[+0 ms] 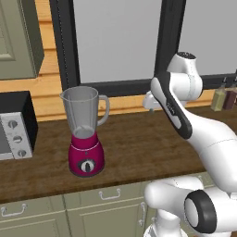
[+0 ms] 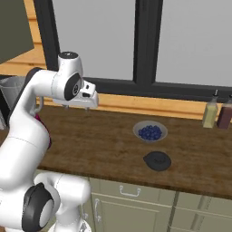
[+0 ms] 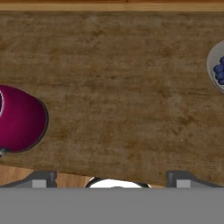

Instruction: Close the lid blender by securely placing the lid on top.

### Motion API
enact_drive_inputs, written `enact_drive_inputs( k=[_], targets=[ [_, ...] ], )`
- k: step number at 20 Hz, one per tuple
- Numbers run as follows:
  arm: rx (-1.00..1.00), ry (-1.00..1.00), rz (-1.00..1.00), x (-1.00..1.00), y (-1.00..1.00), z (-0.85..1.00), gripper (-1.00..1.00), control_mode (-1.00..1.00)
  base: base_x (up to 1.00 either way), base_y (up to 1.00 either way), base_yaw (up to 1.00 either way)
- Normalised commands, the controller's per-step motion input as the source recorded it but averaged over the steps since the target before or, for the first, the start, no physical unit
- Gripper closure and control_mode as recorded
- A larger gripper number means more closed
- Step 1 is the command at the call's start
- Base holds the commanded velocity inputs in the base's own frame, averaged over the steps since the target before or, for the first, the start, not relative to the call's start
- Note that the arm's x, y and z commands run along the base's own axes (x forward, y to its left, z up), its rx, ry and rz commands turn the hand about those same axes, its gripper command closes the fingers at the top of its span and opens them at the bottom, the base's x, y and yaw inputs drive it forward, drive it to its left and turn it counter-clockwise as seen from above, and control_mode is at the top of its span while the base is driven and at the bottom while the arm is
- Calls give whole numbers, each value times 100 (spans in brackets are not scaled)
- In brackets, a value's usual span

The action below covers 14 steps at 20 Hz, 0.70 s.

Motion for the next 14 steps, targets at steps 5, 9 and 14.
enact_drive_inputs(
  k=[5, 9, 14],
  targets=[
    [0, 0, 0, 0, 0, 0, -100, 100, 0, 0, 0],
    [0, 0, 0, 0, 0, 0, -100, 100, 0, 0, 0],
    [7, 1, -6, -11, -60, -12, -100, -100, 0, -8, 0]
  ],
)
